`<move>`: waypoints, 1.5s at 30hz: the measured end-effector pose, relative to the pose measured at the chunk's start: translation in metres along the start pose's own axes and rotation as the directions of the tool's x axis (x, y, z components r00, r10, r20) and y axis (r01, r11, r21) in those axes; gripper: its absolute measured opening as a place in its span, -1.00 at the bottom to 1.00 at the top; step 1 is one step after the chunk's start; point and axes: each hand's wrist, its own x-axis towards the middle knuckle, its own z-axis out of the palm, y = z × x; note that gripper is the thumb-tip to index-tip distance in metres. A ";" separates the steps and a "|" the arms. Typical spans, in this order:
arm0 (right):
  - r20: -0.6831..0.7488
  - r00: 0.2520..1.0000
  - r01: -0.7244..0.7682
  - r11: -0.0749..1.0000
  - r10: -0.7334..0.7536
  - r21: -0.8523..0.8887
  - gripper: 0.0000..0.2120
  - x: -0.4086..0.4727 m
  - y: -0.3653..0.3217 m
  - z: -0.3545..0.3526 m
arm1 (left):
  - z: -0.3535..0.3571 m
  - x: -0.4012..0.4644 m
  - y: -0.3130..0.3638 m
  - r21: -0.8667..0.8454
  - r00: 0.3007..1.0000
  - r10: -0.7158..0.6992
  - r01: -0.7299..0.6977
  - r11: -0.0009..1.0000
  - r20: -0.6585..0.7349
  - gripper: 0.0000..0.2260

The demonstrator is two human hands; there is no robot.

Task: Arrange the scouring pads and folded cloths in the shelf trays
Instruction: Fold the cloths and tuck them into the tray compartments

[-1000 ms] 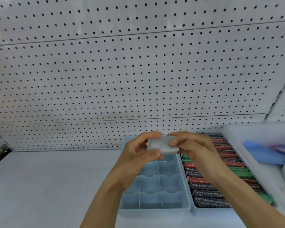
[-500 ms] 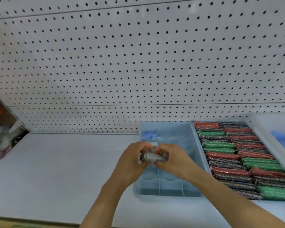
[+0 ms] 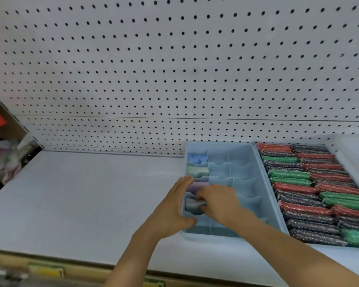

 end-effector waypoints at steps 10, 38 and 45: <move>0.032 0.996 0.071 0.942 -0.086 0.329 -0.66 -0.016 0.031 -0.002 | 0.005 0.002 0.007 0.245 0.990 0.018 0.017 0.969 -0.139 -0.32; 0.036 0.839 -0.541 0.824 0.543 0.168 -0.34 -0.134 0.431 -0.043 | 0.269 0.153 0.241 0.423 0.822 0.502 -0.569 0.705 0.269 -0.37; -0.026 0.906 -0.423 0.902 0.423 -0.084 -0.79 -0.111 0.428 -0.023 | 0.263 0.152 0.251 0.403 0.848 0.406 -0.521 0.752 0.340 -0.61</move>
